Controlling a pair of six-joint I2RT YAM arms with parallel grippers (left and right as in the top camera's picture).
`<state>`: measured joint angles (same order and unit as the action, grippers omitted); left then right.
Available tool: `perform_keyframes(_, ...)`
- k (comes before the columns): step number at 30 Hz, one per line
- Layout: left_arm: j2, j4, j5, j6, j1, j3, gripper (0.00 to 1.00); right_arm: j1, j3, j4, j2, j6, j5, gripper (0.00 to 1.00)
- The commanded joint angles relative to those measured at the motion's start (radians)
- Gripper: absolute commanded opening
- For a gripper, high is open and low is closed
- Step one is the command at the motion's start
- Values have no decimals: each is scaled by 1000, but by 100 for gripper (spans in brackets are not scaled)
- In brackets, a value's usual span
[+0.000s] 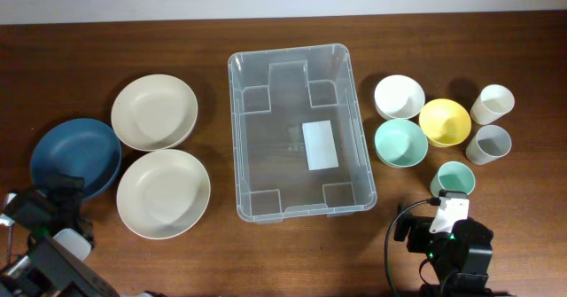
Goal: Pack container
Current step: 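Reach the left gripper to the dark blue plate and grasp its rim, then lift the blue plate and lower it into the clear container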
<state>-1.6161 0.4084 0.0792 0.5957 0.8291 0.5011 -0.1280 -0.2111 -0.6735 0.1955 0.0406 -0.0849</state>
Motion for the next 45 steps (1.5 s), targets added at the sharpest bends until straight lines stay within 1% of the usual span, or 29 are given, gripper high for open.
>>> perform_keyframes(1, -51, 24, 11, 5, 5, 5, 100, 10, -3, 3, -5, -10, -9, 99)
perform_keyframes(4, -58, 29, 11, 6, 5, 5, 99, 10, -3, 3, -5, -10, -9, 99)
perform_keyframes(6, -57, 40, 11, 6, 5, 5, 94, 10, -3, 3, -5, -10, -9, 99)
perform_keyframes(8, -57, 48, 11, 6, 5, 5, 83, 10, -3, 3, -5, -10, -9, 99)
perform_keyframes(9, -57, 48, 11, 6, 5, 5, 81, 10, -3, 3, -5, -10, -9, 99)
perform_keyframes(12, -57, 47, 11, 6, 5, 5, 70, 10, -3, 3, -5, -10, -9, 99)
perform_keyframes(13, -57, 47, 11, 6, 5, 5, 67, 10, -3, 3, -5, -10, -9, 99)
perform_keyframes(15, -57, 48, 11, 6, 5, 5, 66, 10, -3, 3, -5, -10, -9, 99)
perform_keyframes(23, -56, 75, 11, 6, 5, 9, 26, 10, -3, 3, -5, -10, -9, 99)
perform_keyframes(26, -54, 74, 11, 6, 5, 16, 14, 10, -3, 3, -5, -10, -9, 99)
perform_keyframes(29, -50, 74, 11, 6, 5, 24, 8, 10, -3, 3, -5, -10, -9, 99)
perform_keyframes(31, -37, 73, 11, 5, 5, 31, 1, 10, -3, 3, -5, -10, -9, 99)
perform_keyframes(36, 14, 70, -9, -2, 5, 33, 1, 10, -3, 3, -5, -10, -9, 99)
perform_keyframes(40, 97, 69, -18, -17, 5, 33, 1, 10, -3, 3, -5, -10, -9, 99)
perform_keyframes(42, 154, 56, 1, -17, 5, 35, 1, 10, -3, 3, -5, -10, -9, 99)
perform_keyframes(45, 241, 18, 85, -17, 4, 58, 1, 10, -3, 3, -5, -10, -9, 99)
